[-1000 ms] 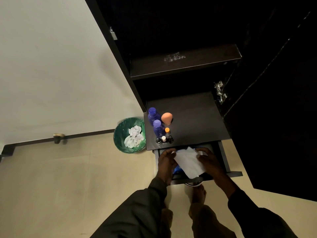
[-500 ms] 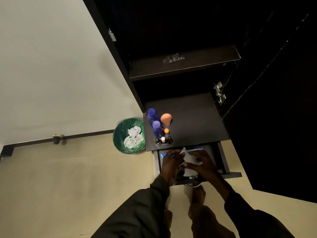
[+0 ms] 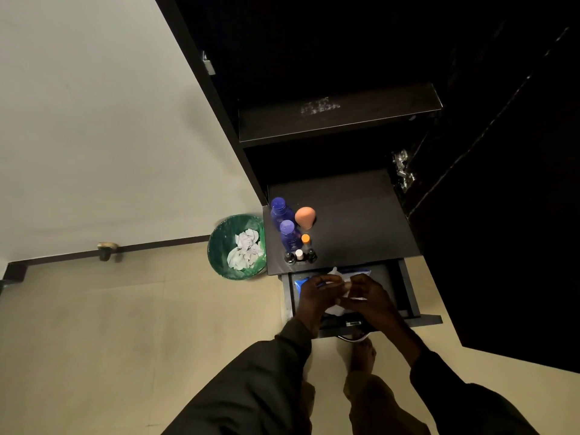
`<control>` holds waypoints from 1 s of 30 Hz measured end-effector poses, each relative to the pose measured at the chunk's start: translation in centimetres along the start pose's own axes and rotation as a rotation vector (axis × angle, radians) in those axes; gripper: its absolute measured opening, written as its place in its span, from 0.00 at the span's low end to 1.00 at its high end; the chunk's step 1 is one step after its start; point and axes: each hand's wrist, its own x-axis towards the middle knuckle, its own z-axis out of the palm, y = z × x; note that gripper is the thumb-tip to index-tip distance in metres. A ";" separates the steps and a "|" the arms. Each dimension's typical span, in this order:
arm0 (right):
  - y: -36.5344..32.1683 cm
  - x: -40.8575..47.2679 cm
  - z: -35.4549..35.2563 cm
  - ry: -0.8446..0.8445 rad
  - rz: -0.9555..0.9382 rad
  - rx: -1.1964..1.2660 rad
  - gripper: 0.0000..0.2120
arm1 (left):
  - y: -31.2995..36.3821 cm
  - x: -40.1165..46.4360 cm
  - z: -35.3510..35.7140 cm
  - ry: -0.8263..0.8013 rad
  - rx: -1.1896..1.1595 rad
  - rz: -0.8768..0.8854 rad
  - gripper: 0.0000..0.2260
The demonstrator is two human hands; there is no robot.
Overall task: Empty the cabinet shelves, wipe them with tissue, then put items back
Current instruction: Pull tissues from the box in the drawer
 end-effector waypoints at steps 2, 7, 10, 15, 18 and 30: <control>0.1 0.1 0.1 0.015 -0.018 0.014 0.15 | 0.4 -0.3 0.6 -0.037 0.003 -0.016 0.11; -0.1 0.1 -0.6 0.072 0.139 0.372 0.09 | 0.1 -0.4 0.6 0.048 -0.081 0.068 0.10; -0.2 0.1 -1.2 0.132 0.241 0.563 0.11 | 0.1 -0.2 0.5 0.141 0.120 0.114 0.13; -0.8 -0.5 -1.9 0.016 0.276 0.680 0.12 | 0.5 -0.4 0.5 -0.072 0.090 -0.019 0.30; -1.0 -0.5 -2.0 -0.012 0.275 0.638 0.14 | 0.2 -0.4 0.6 -0.040 0.123 -0.021 0.31; -0.8 -0.3 -2.2 0.165 0.264 0.508 0.17 | -0.4 0.0 -0.2 0.156 0.145 0.072 0.19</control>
